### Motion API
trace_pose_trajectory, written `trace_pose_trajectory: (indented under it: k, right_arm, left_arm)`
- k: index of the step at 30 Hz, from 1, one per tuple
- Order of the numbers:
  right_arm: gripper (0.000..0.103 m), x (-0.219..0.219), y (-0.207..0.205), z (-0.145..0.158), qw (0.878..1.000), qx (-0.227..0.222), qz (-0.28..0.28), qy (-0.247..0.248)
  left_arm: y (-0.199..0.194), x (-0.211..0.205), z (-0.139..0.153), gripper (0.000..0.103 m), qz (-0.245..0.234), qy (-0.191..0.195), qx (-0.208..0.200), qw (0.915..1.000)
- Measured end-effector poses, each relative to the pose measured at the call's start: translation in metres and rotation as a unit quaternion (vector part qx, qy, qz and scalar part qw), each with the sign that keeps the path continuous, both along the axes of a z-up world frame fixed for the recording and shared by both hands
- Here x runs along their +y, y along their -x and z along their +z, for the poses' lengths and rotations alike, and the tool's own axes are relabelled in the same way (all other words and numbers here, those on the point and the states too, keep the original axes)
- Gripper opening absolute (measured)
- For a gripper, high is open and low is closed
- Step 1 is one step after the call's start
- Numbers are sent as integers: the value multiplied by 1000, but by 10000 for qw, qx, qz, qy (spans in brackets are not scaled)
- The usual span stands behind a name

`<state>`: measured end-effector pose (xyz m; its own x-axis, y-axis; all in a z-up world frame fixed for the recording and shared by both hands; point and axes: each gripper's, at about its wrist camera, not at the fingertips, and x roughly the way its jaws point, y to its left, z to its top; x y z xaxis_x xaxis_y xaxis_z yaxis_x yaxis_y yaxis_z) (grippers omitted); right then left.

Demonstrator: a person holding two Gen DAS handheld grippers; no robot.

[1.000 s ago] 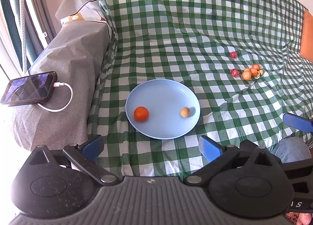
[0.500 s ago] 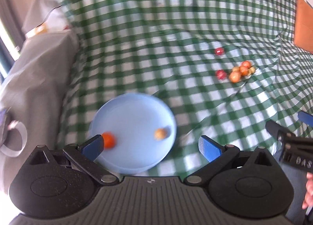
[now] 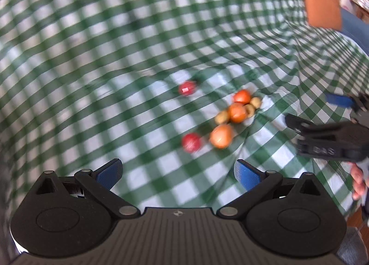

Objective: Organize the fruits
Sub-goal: 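Grasp a netted orange with the left tool while the right tool grasps a yellow fruit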

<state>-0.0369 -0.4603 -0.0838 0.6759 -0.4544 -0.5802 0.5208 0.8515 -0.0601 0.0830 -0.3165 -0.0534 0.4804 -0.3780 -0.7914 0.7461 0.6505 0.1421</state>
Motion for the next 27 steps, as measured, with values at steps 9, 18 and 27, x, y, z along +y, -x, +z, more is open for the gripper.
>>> trace_pose_trajectory:
  k: [9, 18, 27]
  right_arm:
    - [60, -71, -68, -53, 9962, 169, 856, -57]
    - [51, -75, -95, -77, 9899, 303, 1358, 269]
    - [45, -67, -108, -86, 9834, 689, 1613, 467]
  left_arm:
    - [-28, -80, -56, 102, -971, -240, 101, 9949]
    - [-44, -113, -100, 73, -1482, -755, 372, 9854]
    - [-38, -109, -104, 49, -1623, -648, 510, 9833]
